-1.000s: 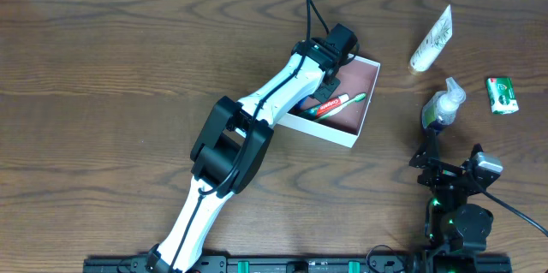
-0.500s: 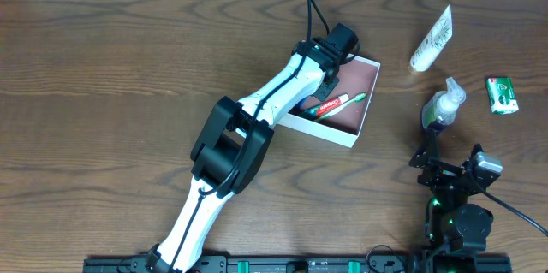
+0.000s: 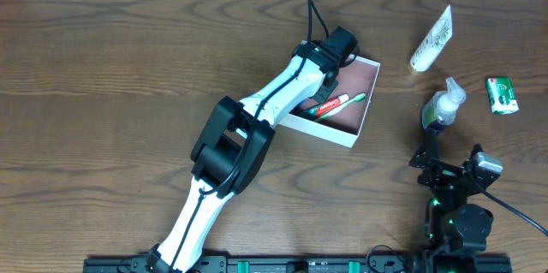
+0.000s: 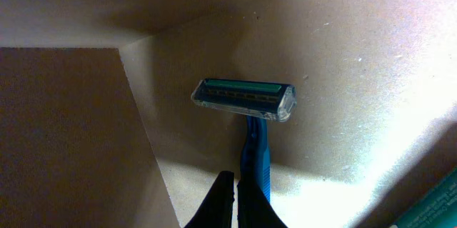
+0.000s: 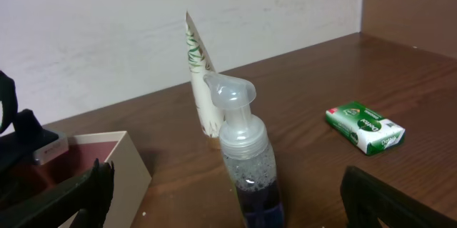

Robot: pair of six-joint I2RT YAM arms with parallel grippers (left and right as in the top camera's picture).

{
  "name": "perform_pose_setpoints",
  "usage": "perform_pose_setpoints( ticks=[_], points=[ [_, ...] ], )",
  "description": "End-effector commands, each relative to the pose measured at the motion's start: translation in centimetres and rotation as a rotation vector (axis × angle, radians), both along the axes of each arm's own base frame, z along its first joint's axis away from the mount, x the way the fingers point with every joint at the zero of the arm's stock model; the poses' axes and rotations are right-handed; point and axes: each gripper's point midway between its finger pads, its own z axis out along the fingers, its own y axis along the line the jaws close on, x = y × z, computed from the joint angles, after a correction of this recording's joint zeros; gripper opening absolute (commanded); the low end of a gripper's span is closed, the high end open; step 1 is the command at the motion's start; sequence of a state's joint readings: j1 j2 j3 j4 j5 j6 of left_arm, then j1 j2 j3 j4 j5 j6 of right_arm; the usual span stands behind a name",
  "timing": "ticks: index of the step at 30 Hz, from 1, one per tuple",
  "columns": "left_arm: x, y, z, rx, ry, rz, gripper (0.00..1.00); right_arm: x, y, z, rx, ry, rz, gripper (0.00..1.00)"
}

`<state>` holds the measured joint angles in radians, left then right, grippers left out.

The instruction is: Pack container

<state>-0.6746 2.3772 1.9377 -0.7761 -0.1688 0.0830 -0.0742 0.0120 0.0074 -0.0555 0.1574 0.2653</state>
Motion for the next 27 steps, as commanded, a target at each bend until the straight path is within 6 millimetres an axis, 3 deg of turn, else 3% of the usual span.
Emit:
perform_pose_setpoints(
  ticks=[1,9,15,27],
  points=[
    [-0.4,1.0,-2.0,0.049,0.028,0.000,0.06,0.0,0.3,0.0,-0.016,0.003,0.010,0.99],
    [-2.2,-0.9,-2.5,-0.023,0.103,-0.041,0.06,0.0,0.3,0.0,-0.016,0.003,0.010,0.99],
    [-2.5,-1.0,-2.5,-0.002,0.109,-0.095,0.06,0.0,0.3,0.0,-0.016,0.003,0.010,0.99],
    [-2.3,-1.4,0.3,-0.023,0.079,-0.149,0.06,0.0,0.3,0.0,-0.016,0.003,0.010,0.99]
  ],
)
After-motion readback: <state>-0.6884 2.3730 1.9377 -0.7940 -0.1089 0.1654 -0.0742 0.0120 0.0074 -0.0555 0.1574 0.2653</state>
